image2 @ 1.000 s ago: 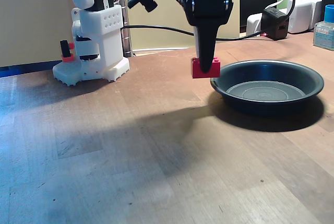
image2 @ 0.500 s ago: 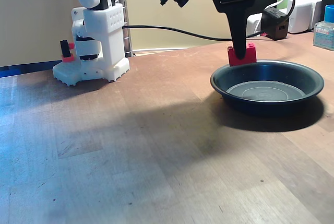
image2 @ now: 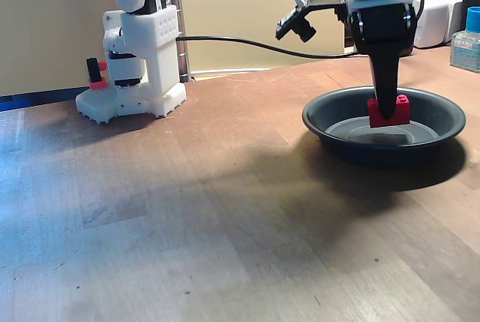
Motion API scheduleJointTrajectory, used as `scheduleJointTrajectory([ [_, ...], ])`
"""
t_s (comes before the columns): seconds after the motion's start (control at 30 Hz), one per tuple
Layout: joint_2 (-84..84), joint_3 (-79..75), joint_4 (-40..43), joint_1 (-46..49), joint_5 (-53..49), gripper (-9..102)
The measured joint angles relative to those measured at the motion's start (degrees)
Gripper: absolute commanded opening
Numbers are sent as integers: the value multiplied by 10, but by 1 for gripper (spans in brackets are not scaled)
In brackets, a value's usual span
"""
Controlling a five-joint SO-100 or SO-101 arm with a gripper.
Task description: Grasp a lego block and put it in the bin.
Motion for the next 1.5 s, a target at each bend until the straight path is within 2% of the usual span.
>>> scheduleJointTrajectory([
  [0.63,-10,-16,1,9,0,19],
  [0.93,61,-80,142,10,0,18],
  [1.03,98,-84,166,11,-6,16],
  [1.2,150,-76,184,59,-97,-1],
  [1.5,277,59,192,196,-330,0],
])
